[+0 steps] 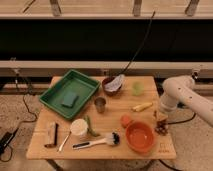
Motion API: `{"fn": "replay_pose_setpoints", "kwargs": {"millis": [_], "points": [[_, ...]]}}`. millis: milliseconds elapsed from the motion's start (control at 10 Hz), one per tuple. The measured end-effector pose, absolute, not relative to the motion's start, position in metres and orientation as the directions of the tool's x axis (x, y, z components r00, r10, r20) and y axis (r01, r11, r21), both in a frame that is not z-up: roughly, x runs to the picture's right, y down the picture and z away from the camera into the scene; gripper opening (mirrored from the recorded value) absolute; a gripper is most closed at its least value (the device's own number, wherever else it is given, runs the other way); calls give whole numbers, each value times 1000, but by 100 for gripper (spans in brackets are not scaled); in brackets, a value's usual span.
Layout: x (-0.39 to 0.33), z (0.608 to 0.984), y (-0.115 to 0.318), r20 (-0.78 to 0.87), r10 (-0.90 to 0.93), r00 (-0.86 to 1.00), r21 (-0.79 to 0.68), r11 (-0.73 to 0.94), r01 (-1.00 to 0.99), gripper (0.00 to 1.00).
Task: Place grapes in plastic cup
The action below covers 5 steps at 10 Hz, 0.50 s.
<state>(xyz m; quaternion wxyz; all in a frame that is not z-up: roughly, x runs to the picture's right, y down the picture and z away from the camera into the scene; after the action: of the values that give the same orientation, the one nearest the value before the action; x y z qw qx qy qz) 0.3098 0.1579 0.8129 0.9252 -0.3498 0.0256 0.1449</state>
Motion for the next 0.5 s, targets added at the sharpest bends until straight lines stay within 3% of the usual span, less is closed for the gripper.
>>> {"fn": "replay_pose_setpoints", "kwargs": {"millis": [500], "points": [[300,828,58,-104,168,980,-601,775,-196,0]]}}
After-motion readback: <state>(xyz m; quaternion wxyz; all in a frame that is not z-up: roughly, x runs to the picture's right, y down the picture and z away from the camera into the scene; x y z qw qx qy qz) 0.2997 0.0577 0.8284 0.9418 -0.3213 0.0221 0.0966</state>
